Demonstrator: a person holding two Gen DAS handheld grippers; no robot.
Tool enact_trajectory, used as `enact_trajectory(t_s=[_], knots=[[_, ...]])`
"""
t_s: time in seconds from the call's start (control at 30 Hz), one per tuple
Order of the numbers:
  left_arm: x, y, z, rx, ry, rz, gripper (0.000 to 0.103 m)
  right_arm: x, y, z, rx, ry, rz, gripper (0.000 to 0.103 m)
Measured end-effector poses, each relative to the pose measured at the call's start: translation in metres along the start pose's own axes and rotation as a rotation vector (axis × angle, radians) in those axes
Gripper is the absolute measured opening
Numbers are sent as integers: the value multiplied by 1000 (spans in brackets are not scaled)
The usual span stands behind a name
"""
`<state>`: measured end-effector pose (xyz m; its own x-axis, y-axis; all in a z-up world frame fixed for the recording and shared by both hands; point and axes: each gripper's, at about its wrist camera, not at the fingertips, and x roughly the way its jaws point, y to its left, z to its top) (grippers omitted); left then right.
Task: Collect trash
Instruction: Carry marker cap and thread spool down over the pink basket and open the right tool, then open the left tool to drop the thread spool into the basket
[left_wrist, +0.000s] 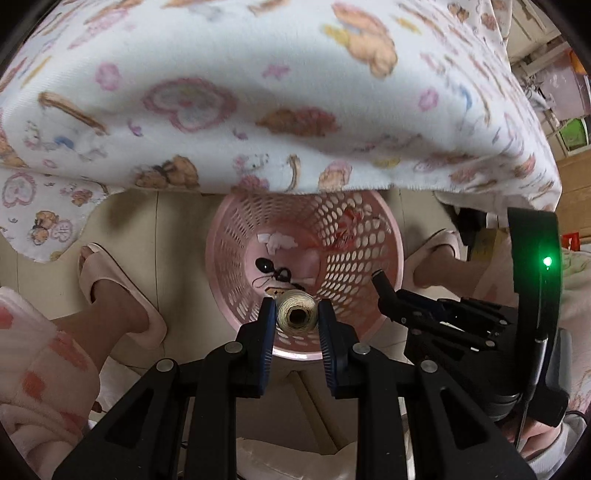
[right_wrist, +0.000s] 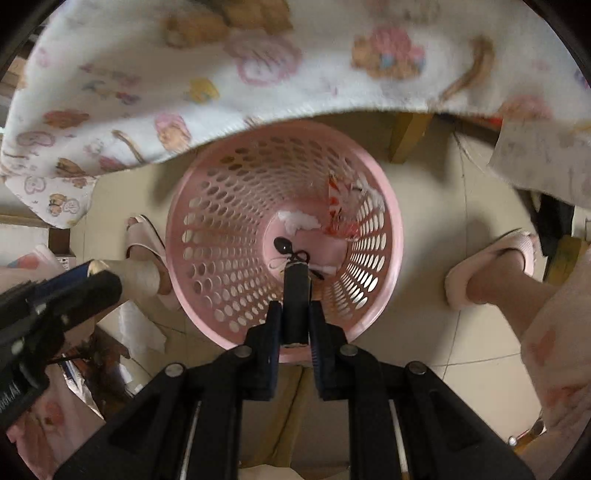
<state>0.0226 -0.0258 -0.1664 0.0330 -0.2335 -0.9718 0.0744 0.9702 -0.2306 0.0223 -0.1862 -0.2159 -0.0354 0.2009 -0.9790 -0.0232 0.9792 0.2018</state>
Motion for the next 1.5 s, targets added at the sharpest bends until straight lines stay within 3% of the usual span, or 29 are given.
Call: enact_trajectory(t_s=[0.13, 0.2, 0.33, 0.4, 0.6, 1.0, 1.1, 1.2, 1.27, 1.33, 1.4, 1.5], knots=[[9, 3, -2, 4, 39, 23, 22, 6, -2, 2, 3, 13, -22, 17], [13, 7, -2, 2, 54, 32, 22, 10, -6, 2, 17, 31, -14, 28], [17, 10, -3, -4, 65, 26, 22, 13, -7, 2, 15, 34, -48, 38], [20, 10, -2, -7, 65, 29, 22, 13, -10, 2, 23, 30, -56, 53], [33, 14, -1, -42, 83, 80, 22, 12, -15, 4, 53, 18, -50, 60], [57, -1, -4, 5, 173, 33, 22, 3, -27, 10, 119, -12, -71, 64], [60, -3, -5, 5, 194, 41, 27, 2, -29, 10, 127, -12, -65, 67], [61, -1, -6, 7, 206, 84, 41, 3, -29, 10, 117, -3, -58, 70], [61, 3, -6, -4, 210, 110, 41, 3, -28, 8, 114, -4, -58, 70], [56, 6, -6, -4, 200, 141, 41, -5, -24, 7, 101, -31, -92, 70], [41, 4, -4, 19, 137, 189, 41, -22, -11, 5, 44, -103, -115, 70], [6, 9, 3, -10, 19, 155, 41, -55, 5, 2, -20, -231, -110, 70]])
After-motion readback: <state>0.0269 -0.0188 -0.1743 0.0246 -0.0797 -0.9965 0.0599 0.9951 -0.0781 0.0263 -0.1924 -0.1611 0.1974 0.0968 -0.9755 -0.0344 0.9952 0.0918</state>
